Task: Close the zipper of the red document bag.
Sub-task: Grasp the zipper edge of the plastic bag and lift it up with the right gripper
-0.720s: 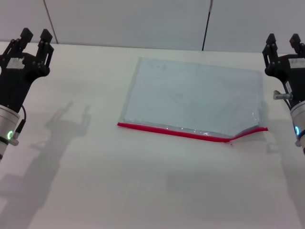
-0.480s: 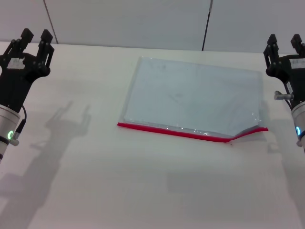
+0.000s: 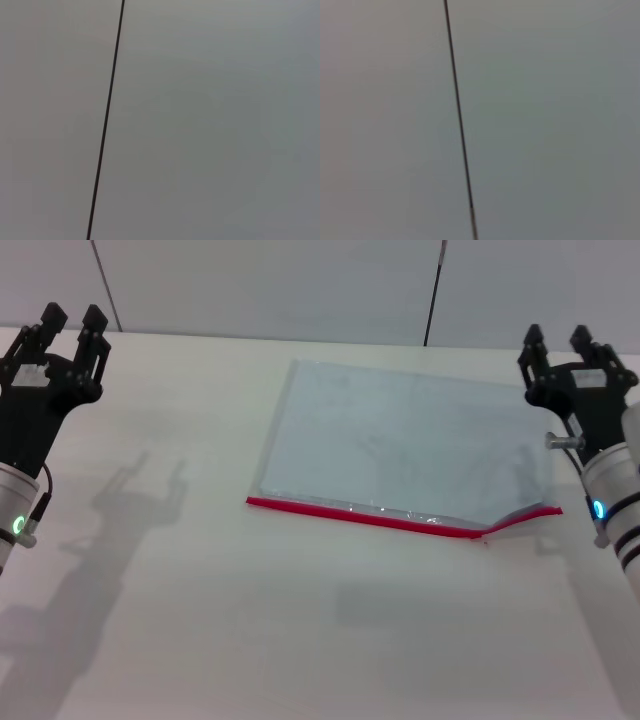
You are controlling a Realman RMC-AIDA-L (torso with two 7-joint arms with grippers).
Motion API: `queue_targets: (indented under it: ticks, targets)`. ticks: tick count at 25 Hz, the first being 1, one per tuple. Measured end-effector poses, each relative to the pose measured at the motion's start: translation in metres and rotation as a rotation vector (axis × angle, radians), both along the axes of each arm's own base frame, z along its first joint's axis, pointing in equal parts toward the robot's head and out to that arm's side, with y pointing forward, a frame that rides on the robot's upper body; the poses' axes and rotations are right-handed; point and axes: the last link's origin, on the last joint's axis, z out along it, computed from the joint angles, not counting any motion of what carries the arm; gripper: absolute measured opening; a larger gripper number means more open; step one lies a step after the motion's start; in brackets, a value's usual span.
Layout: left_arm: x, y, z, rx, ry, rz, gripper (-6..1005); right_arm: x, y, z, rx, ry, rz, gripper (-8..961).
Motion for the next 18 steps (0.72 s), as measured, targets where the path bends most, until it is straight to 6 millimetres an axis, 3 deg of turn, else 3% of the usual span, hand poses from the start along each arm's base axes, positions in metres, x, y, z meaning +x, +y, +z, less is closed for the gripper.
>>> queue_targets:
  ticks: [13,18]
  targets:
    - [-0.003,0.0,0.0,-0.005,0.004,0.013,477,-0.016,0.023,0.007,-0.281,0.055,-0.051,519]
    - [-0.003,-0.001,0.0,-0.005,0.004,0.015,477,-0.037,0.027,0.012,-0.414,0.005,0.003,511]
